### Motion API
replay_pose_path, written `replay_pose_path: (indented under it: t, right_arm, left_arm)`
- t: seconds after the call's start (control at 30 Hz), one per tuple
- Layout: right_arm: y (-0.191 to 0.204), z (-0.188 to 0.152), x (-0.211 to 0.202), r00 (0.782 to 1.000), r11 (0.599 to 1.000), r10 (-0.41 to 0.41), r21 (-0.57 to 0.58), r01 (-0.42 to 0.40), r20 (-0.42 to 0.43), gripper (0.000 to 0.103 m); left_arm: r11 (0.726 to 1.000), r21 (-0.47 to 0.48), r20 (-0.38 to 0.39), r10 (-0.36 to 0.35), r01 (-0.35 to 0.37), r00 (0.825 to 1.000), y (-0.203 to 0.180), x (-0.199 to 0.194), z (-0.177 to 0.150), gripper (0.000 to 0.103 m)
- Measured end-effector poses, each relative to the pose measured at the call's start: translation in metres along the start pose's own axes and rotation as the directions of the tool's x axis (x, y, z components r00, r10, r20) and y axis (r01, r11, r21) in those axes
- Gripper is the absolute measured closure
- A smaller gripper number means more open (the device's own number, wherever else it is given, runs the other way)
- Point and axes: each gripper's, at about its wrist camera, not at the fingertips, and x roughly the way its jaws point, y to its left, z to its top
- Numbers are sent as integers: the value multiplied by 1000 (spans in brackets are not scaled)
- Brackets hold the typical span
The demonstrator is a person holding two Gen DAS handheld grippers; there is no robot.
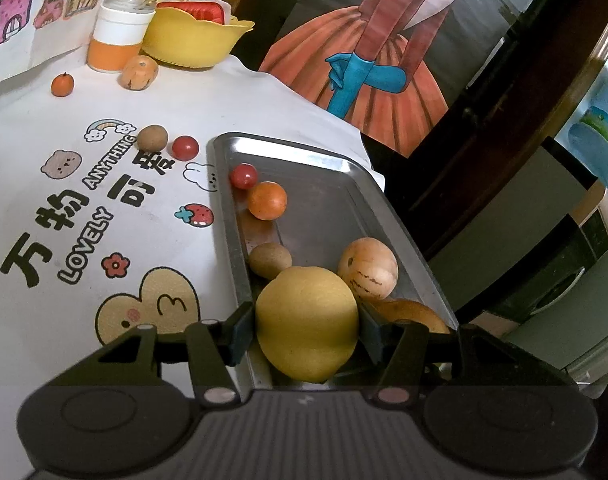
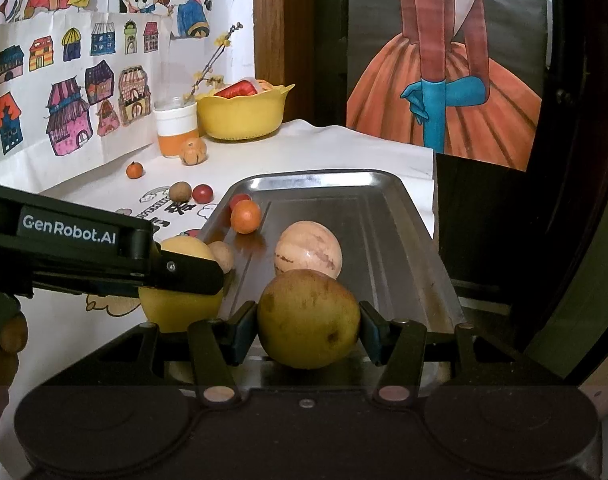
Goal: Organize fruits
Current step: 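Carry the lemon with the left tool onto the tray while the right tool places the pear there, then withdraw both open tools from the tray toward the small brown fruit and tomato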
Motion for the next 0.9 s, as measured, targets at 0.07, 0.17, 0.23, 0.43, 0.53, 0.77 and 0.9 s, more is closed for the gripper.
replay_pose_path:
  t: [0.07, 0.17, 0.23, 0.43, 0.53, 0.77, 0.9]
  right_arm:
    - [1, 0, -1, 1000, 1000, -3, -3, 3, 8, 47]
    - [1, 1, -2, 1000, 1000, -6, -10, 7, 13, 47]
    - [1, 0, -2, 1000, 1000, -6, -10, 6, 12, 45]
    - [1, 0, -5, 1000, 1000, -14, -9, 14, 22, 32]
    - [1, 0, -10, 999, 1000, -24, -8, 25, 32, 25]
    - [3, 3, -24, 998, 1000, -27, -4, 28, 61, 4]
    - [10, 4, -32, 998, 999, -27, -20, 28, 63, 1]
  left_arm:
    - [1000, -1, 0, 0, 0, 1000, 0, 0, 0, 43]
    - [1000, -4, 2, -3, 3, 1000, 0, 0, 0, 43]
    - [1000, -11, -2, -14, 14, 1000, 0, -1, 0, 39]
    - [1000, -19, 3, -10, 10, 1000, 1, -4, -1, 36]
    - [1000, -19, 23, -7, 8, 1000, 2, -10, 0, 32]
    - [1000, 10, 112, 27, -28, 993, 3, -34, 3, 8]
    - [998, 16, 156, 59, -62, 986, 8, -48, 4, 1]
